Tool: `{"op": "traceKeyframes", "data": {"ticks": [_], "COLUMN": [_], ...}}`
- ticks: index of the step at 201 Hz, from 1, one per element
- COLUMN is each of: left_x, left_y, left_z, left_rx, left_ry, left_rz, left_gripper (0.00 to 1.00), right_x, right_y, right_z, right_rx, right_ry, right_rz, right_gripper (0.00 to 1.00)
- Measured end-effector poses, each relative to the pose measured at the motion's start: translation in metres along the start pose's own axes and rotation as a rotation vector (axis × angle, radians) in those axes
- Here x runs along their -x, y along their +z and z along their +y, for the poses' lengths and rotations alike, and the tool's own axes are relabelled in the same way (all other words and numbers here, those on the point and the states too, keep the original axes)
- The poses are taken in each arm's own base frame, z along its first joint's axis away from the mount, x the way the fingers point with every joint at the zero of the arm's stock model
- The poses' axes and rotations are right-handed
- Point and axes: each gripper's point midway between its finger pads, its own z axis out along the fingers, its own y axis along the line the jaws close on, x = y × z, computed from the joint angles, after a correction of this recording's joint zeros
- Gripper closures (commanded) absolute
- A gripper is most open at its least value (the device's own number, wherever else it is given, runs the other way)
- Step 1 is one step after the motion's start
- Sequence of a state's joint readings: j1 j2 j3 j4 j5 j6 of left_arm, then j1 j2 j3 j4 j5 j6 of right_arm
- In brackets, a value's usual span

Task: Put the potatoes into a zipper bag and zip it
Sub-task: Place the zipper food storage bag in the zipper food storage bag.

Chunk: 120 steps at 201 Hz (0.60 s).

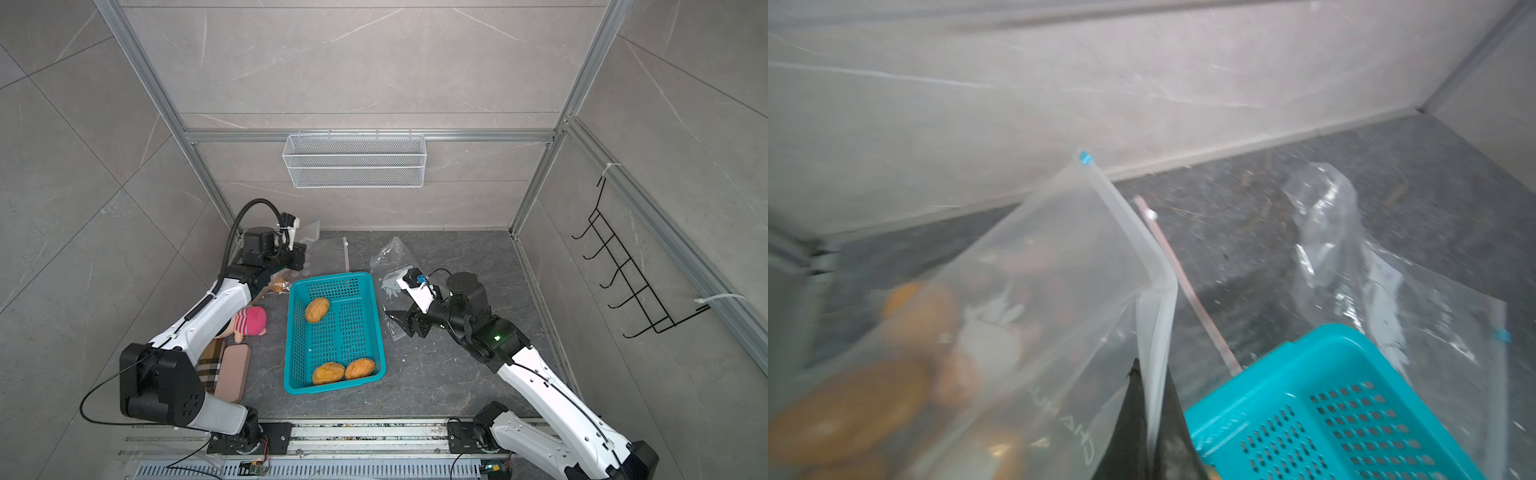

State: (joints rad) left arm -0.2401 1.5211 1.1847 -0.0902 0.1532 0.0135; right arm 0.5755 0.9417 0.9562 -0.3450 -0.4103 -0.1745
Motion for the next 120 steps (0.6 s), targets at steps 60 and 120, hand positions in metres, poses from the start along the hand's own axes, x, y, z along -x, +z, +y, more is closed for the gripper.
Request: {"op": "traceKeyframes", "data": {"ticks": [60, 120], "left_x": [-0.039, -0.022], "left_y": [0.052, 0.052], "left_z": [-0.015, -0.032], "left_rx": [-0.135, -0.237], "left_ry": [-0.132, -0.220], "left_rz": [0.076, 0.154], "left_gripper": [0.80, 0.30], "right_x": [-0.002, -0.010], "right_y": [0.002, 0.010], "right_z": [0.001, -0.002], "right_rx": [0.012, 0.011], "right_ry": [0.005, 0.050], "right_rz": [0.008, 0.035], "right_gripper": [0.28, 0.27]}}
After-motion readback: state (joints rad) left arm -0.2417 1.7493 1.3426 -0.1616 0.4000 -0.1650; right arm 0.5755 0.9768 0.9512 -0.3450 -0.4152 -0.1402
